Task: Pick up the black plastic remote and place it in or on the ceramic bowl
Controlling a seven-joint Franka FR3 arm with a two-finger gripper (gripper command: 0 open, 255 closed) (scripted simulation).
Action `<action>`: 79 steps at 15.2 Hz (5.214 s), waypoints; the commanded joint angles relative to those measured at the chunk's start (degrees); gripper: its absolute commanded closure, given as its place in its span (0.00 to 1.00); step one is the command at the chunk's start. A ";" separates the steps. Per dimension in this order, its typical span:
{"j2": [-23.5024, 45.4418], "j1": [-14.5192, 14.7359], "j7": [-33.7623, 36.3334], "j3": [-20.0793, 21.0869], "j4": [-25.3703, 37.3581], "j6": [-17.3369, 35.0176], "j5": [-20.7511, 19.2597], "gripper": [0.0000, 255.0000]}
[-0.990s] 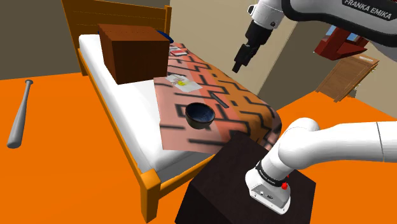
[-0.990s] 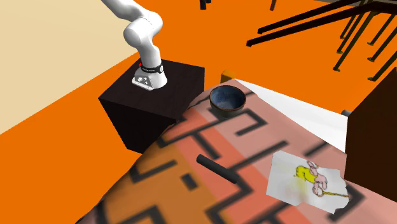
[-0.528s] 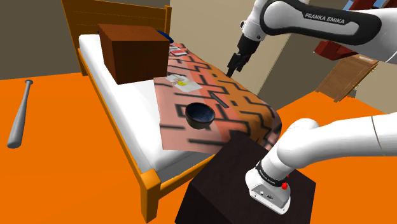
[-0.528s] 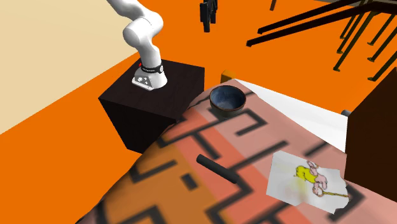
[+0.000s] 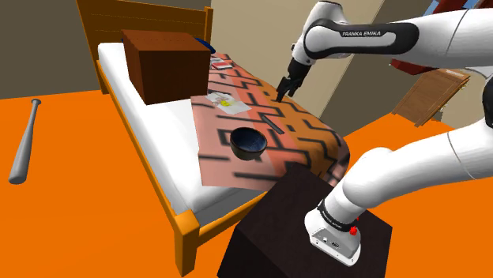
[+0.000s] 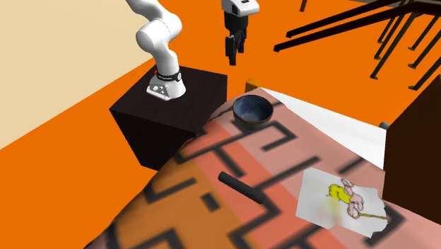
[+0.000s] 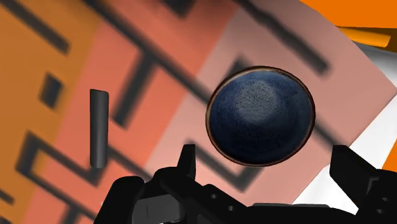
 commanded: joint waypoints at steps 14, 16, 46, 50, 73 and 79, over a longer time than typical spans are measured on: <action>29.02 -3.17 -12.35 -10.86 9.46 16.16 7.87 0.00; 33.38 -3.98 -14.54 -11.56 11.76 17.40 10.25 0.00; 74.34 -18.99 -26.66 -7.50 41.98 21.34 27.43 0.00; 74.34 -18.99 -26.66 -7.50 41.98 21.34 27.43 1.00; 66.71 -17.33 -24.72 -9.91 40.79 15.04 24.63 1.00; 63.84 -16.75 -23.82 -10.81 41.07 12.02 23.36 1.00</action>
